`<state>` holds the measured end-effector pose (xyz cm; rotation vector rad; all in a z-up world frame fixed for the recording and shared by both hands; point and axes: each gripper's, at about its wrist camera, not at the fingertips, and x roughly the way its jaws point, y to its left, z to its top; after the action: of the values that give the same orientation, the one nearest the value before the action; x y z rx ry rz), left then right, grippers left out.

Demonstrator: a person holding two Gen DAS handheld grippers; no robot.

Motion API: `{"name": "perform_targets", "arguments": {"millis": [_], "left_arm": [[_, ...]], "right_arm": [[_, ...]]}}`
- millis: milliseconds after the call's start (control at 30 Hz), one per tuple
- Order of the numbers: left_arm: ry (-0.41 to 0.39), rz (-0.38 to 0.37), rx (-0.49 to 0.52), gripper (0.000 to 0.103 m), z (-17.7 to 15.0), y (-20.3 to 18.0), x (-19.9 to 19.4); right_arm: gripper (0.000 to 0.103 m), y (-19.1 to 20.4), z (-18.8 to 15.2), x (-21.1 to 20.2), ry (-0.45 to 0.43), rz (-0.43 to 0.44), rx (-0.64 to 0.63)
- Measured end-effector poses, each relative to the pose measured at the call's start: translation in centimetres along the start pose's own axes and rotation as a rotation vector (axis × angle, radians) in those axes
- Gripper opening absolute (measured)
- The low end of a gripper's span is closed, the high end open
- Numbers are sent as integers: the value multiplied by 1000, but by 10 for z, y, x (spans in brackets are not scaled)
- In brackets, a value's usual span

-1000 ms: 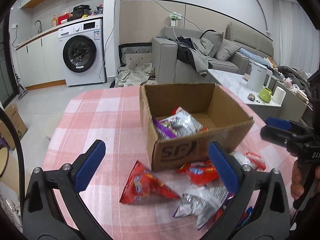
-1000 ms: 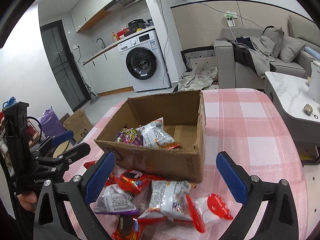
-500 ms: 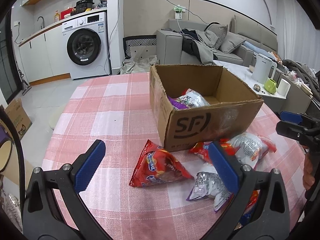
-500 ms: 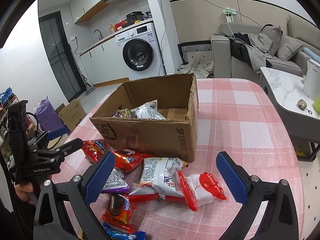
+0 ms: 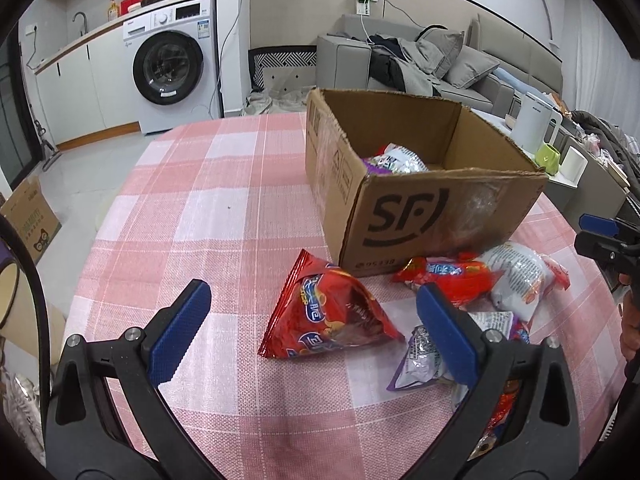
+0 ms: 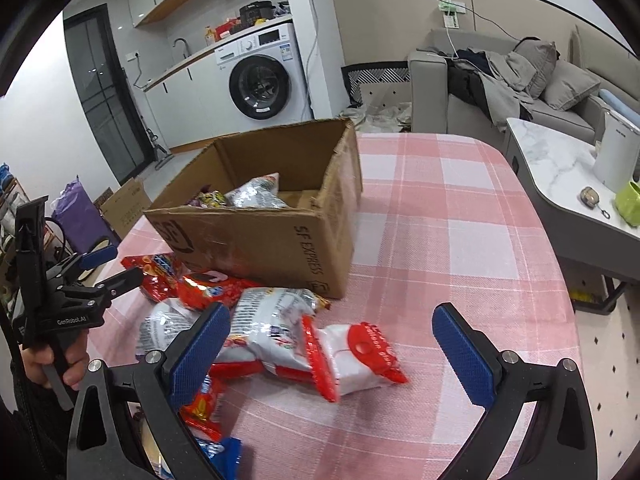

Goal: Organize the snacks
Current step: 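Move both tools back down to the remaining snacks beside the box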

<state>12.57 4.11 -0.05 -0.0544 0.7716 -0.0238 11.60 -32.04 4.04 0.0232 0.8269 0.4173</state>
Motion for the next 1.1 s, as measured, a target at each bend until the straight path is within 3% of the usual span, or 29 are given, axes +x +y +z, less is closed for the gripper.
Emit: {"name": "perform_targets", "arguments": {"millis": [367,700,867,1100], "left_arm": [[25,9,1,102,-2,2,16],[49,11,5,102,-7,3,29],[54,14,9,102,-9,3,32],[55,13,9,102,-9,3,32]], "right_arm": [[103,-27,-10,21,94,-56,35],[102,-38,-20,42,150,-43,53],[91,-39,-24,48,171,-64,42],[91,-29,-27,48,175,-71,-40]]}}
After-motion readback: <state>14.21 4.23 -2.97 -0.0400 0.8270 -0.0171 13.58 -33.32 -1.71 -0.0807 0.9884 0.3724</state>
